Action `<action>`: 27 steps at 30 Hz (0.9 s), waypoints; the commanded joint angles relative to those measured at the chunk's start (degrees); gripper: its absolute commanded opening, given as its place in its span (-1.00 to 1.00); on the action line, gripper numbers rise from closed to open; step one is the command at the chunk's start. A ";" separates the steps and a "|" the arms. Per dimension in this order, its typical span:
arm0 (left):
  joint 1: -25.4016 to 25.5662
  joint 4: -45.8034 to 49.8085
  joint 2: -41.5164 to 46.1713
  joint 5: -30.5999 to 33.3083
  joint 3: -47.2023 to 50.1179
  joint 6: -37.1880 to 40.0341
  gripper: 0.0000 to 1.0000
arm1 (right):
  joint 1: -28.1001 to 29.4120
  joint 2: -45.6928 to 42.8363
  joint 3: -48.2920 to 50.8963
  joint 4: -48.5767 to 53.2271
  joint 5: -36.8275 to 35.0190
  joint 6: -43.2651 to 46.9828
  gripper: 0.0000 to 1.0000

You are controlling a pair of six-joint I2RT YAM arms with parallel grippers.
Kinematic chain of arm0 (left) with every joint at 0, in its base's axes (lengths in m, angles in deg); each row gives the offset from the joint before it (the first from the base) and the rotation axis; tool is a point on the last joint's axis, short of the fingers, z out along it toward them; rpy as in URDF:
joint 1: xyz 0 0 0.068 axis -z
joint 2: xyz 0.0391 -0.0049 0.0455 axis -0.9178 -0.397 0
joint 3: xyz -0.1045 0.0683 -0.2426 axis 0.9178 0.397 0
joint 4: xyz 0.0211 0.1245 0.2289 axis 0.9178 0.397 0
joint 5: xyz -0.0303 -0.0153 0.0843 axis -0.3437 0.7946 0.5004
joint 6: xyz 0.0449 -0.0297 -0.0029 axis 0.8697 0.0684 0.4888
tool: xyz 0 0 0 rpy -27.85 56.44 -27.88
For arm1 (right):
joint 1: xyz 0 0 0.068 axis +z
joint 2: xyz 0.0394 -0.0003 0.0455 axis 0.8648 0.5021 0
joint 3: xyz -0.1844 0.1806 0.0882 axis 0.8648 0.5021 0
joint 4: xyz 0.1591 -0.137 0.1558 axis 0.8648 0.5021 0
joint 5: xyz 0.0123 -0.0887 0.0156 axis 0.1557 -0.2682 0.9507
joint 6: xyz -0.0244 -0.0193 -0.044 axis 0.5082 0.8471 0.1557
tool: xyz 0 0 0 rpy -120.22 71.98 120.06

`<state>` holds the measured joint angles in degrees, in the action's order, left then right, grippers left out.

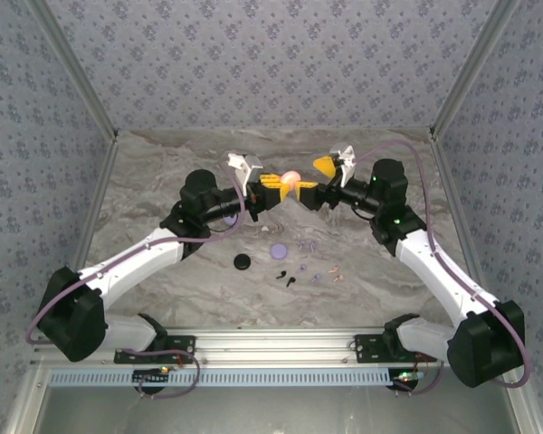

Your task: Insert the wireless bluetooth earbuds into the charging case

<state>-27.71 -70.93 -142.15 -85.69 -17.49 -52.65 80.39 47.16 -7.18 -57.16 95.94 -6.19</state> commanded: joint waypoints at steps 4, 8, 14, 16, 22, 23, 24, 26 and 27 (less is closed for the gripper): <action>0.57 -1.16 1.57 -3.09 0.02 1.86 -1.00 | -0.32 1.57 -4.01 0.55 -0.52 -0.44 0.83; 0.56 -1.04 1.66 -3.00 0.18 2.22 -1.00 | -0.50 2.13 -5.02 0.79 -0.48 -0.43 0.83; 0.56 -0.84 1.79 -2.79 0.29 2.39 -1.00 | -0.96 2.75 -6.20 1.20 -0.52 -0.44 0.83; 0.57 -0.87 1.90 -2.72 0.41 2.46 -1.00 | -1.02 2.76 -6.54 1.55 -0.61 -0.36 0.83; 0.56 -0.66 2.19 -2.47 0.55 2.48 -1.00 | -1.35 2.93 -7.10 2.61 -0.83 -0.15 0.84; 0.56 -0.62 2.21 -2.43 0.55 2.46 -1.00 | -1.35 2.93 -7.18 2.74 -0.83 -0.09 0.84; 0.54 -0.49 2.27 -2.29 0.55 2.61 -1.00 | -1.42 2.98 -7.24 2.70 -0.55 -0.22 0.84; 0.57 -0.43 2.43 -1.75 0.78 2.73 -1.00 | -1.57 2.63 -7.31 2.66 0.12 -0.50 0.84; 0.50 -0.31 2.53 -1.31 0.90 2.71 -1.00 | -1.69 2.30 -7.29 2.74 0.63 -0.61 0.84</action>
<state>-27.58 -70.54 -141.89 -86.41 -16.86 -51.03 79.21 49.67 -12.60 -54.63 96.09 -6.21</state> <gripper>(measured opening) 0.155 0.920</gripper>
